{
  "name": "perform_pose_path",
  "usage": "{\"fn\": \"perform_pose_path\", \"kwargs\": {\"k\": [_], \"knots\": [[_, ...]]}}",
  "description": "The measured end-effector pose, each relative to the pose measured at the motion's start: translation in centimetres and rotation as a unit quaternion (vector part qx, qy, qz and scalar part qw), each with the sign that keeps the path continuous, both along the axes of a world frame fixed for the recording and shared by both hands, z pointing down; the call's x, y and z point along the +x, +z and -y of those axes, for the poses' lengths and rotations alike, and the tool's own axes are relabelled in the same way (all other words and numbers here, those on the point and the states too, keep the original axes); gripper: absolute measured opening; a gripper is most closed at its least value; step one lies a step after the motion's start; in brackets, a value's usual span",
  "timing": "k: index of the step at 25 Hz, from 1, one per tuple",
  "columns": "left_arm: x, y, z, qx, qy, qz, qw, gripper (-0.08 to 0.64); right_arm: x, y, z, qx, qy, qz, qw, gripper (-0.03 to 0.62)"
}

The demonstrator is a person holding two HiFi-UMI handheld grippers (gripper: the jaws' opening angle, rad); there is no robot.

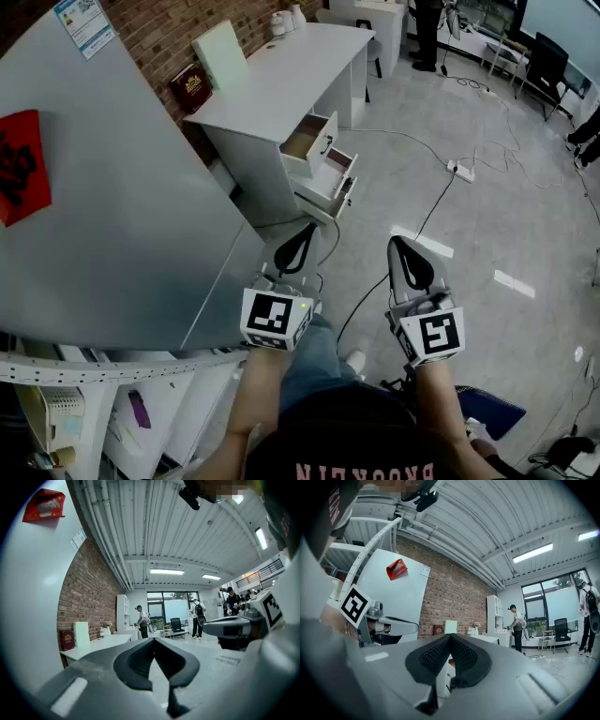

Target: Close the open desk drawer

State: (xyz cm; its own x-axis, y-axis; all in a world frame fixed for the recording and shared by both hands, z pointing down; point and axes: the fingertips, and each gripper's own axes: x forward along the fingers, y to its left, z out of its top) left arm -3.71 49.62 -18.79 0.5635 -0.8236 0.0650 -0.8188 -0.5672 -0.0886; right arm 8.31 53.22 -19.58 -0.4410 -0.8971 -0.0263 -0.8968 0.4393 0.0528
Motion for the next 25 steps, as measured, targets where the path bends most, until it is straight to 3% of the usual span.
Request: {"fn": "perform_pose_path", "kwargs": {"k": [9, 21, 25], "knots": [[0.7, 1.8, 8.4, -0.009, 0.029, 0.006, 0.9995, 0.000, -0.1, 2.1, 7.1, -0.022, 0.009, -0.017, 1.000, -0.003], [0.4, 4.3, 23.2, -0.031, 0.082, 0.034, 0.9955, 0.000, -1.9, 2.3, 22.6, -0.024, -0.006, -0.001, 1.000, -0.002], [-1.3, 5.3, 28.3, -0.045, 0.069, 0.045, 0.9956, 0.000, -3.9, 2.7, 27.3, -0.041, -0.034, -0.045, 0.998, -0.005]]}}
